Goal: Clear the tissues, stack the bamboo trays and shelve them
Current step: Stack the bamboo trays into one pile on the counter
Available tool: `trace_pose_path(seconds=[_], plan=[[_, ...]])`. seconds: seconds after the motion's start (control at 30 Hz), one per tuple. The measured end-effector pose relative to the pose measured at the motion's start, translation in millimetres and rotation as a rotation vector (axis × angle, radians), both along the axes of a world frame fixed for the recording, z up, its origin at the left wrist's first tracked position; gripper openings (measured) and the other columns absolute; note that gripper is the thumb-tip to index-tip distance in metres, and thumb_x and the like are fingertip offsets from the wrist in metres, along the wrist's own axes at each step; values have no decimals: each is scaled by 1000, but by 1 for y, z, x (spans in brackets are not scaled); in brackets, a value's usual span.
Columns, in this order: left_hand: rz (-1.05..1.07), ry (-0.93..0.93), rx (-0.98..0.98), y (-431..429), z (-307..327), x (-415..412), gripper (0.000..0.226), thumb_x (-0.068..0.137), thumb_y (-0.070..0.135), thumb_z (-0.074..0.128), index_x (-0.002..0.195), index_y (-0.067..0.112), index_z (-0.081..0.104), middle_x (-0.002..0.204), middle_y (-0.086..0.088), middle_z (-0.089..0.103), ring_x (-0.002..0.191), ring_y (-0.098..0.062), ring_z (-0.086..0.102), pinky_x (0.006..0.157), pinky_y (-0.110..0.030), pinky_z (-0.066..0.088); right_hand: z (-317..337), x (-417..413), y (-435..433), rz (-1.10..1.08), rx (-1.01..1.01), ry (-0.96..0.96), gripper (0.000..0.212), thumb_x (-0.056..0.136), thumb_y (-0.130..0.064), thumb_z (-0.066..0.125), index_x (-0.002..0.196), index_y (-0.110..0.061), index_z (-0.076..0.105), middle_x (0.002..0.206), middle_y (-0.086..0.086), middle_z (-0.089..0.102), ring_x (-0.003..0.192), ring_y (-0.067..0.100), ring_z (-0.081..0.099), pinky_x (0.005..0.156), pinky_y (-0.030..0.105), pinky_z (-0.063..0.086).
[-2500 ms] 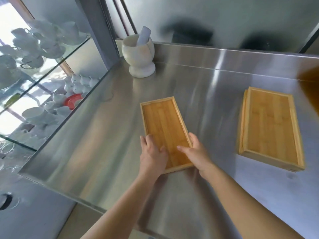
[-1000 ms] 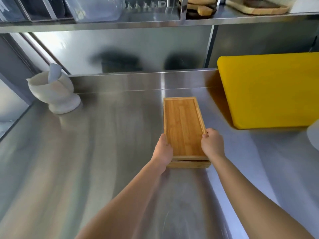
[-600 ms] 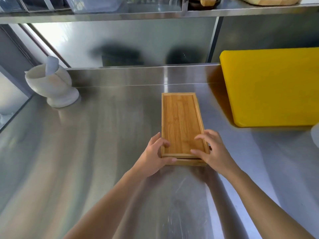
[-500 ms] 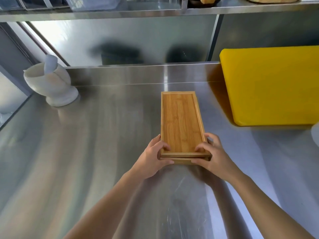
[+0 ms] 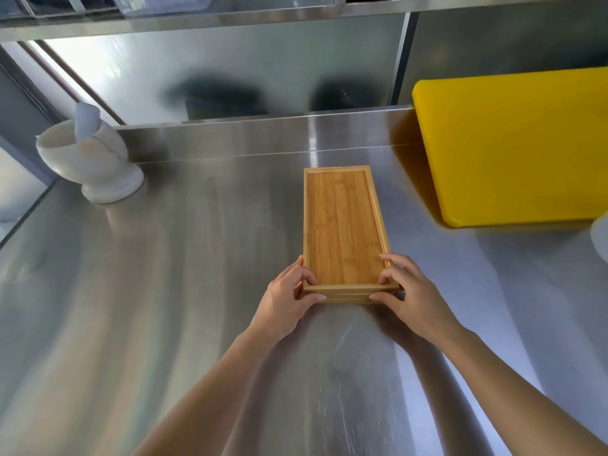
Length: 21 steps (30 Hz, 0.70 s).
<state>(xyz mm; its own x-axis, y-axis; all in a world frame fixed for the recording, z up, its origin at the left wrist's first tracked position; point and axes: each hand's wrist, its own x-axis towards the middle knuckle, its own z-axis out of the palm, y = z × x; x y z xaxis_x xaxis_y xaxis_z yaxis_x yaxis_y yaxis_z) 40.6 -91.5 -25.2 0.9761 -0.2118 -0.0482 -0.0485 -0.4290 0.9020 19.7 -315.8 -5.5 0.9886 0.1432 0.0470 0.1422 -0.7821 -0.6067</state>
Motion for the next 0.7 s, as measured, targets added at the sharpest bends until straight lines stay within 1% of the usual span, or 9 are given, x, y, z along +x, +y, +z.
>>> trace_pose_path(seconds=[0.07,0.17,0.27,0.33,0.4,0.47,0.5,0.57,0.7], plan=[[17,6,2,-1,0,-1,34,76,11,74,72,34,49,90,19,55,121,-33,46,83,-38,47,-2,-1,1,-12,-1,-6,13,81,-22,66,85,-14,56,143,3,40,123,20,46,91,19,33],[29,-4,-5,-1,0,-3,34,77,11,73,75,36,50,94,25,54,128,-14,47,89,-34,45,-5,-5,1,-39,-6,3,16,83,-21,64,94,-11,59,150,1,31,126,18,44,91,15,30],[35,-3,-9,0,-2,-5,32,78,11,72,79,37,53,95,27,55,126,-8,47,96,-38,46,-7,-10,1,-97,12,26,19,83,-19,64,99,-12,59,152,3,27,124,20,46,91,16,31],[42,12,-28,1,-2,-5,31,78,11,72,80,36,55,95,15,59,115,7,51,96,-41,47,-8,-10,0,-100,19,28,19,82,-18,64,99,-10,59,148,8,37,119,25,52,92,19,34],[50,4,-13,0,-1,-6,32,78,11,72,79,36,52,93,0,61,93,22,51,91,-30,46,-7,-11,-1,-91,15,27,20,81,-16,65,98,-8,60,135,12,52,109,29,59,90,22,39],[64,-11,21,-1,1,-7,32,77,13,73,77,35,50,86,-7,58,72,11,52,76,-12,42,-5,-13,0,-80,8,8,19,80,-14,67,96,-6,62,120,14,64,98,31,64,84,22,43],[71,-15,28,-1,1,-6,33,76,14,74,76,35,49,84,-5,57,65,3,49,69,-9,40,-5,-14,1,-76,7,-7,18,79,-13,67,95,-5,62,116,14,66,95,32,65,82,22,43],[75,-14,24,0,0,-6,32,76,15,74,76,35,49,82,-2,56,61,-5,43,63,-11,39,-5,-15,2,-84,18,-25,17,79,-12,67,94,-5,63,116,14,66,92,32,66,81,21,44],[89,13,-1,-1,-1,-8,26,77,14,74,86,28,54,83,-2,57,70,-18,47,70,-25,43,-4,-15,4,-132,73,-11,17,80,-12,66,96,-7,63,110,13,68,93,29,65,81,22,44]])
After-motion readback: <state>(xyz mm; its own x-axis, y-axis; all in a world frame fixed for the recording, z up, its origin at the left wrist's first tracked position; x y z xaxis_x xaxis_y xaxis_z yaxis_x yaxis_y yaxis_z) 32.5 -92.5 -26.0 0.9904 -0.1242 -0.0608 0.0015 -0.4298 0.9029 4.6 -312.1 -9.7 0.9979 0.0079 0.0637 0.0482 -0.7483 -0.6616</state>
